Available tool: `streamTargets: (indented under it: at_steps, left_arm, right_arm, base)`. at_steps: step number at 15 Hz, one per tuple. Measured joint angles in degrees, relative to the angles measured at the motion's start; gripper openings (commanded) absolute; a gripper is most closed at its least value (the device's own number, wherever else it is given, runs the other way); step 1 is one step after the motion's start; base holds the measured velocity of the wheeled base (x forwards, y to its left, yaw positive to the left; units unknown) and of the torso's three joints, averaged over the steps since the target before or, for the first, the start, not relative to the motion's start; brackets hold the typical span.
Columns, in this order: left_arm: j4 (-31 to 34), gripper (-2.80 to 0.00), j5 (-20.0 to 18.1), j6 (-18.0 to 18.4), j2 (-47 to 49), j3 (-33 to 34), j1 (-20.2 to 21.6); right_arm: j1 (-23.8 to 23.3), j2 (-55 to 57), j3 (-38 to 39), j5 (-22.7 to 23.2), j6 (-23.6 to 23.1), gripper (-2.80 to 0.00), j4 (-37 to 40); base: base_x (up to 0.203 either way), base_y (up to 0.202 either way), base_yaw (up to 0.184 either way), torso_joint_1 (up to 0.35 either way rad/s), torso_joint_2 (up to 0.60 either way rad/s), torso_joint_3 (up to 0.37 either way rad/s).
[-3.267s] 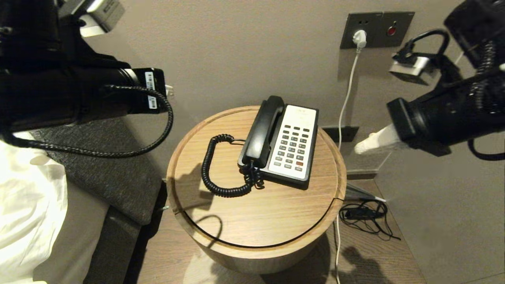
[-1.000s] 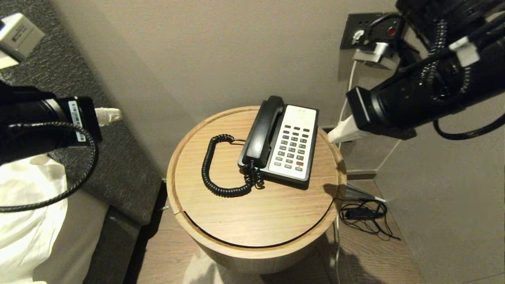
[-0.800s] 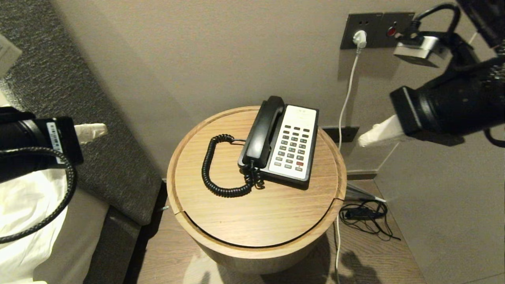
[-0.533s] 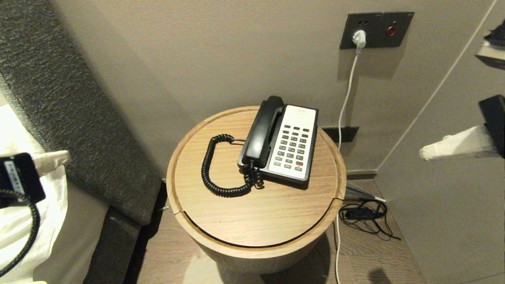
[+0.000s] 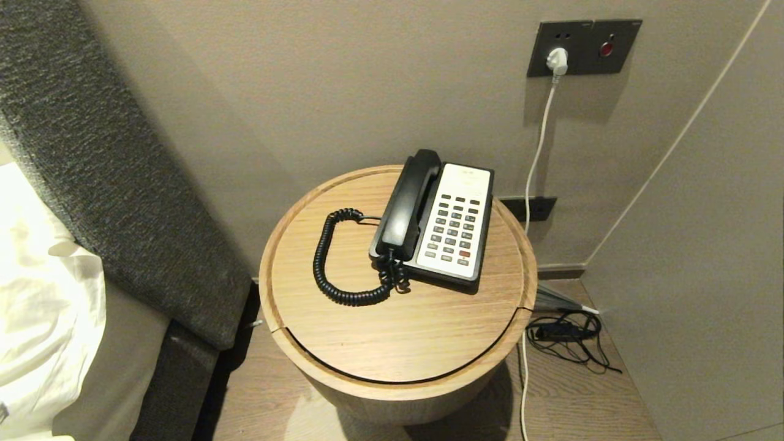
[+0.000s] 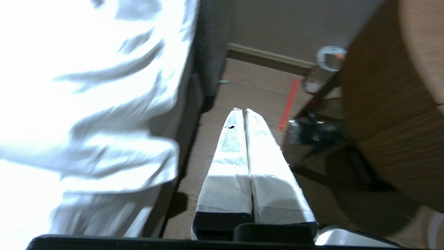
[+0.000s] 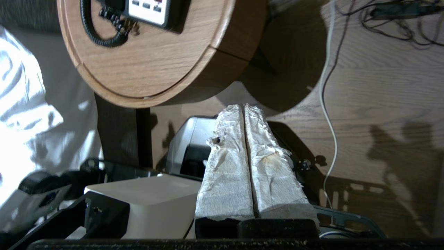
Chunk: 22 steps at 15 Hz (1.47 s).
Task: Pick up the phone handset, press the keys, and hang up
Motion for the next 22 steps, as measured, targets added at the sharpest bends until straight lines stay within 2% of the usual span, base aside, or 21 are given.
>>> streamTargets:
  at_steps: [3,7,10,13,16,22]
  left_arm:
    - [-0.03,-2.80,-2.78,0.80,-7.08,6.19,3.20]
    - [-0.33,-2.80,-12.05,3.69,-15.82,12.09,3.82]
    - [-3.71,-2.80,-12.76,4.41,-19.43,14.38,3.74]
    - [-5.88,-2.80,-13.86,7.42,-24.14,18.12,3.71]
    - [-6.07,-2.80,-14.74,8.36,-27.48,19.28,3.71]
    - [-6.10,-2.80,-14.77,8.46,-28.67,19.65,3.71]
  right_arm:
    - [-2.14,-3.53,0.58,0.31,0.08,-2.80,0.30]
    - [-4.54,-8.18,1.92,0.37,0.94,-2.80,0.90]
    - [-6.01,-12.83,3.83,0.25,1.34,-2.80,0.90]
    - [-7.47,-18.63,5.75,-0.81,2.26,-2.80,1.39]
    - [-12.05,-24.65,8.16,-1.05,4.91,-2.80,2.95]
    - [-20.11,-44.14,25.56,-1.75,-1.87,-2.80,1.85]
  base:
    - [0.000,0.000,0.000,0.010,0.00,0.001]
    - [0.000,0.000,0.000,0.000,0.00,0.000]
    - [0.000,0.000,0.000,0.000,0.00,0.000]
    - [0.000,0.000,0.000,0.000,0.00,0.000]
    - [0.000,0.000,0.000,0.000,0.00,0.000]
    - [0.000,0.000,0.000,0.000,0.00,0.000]
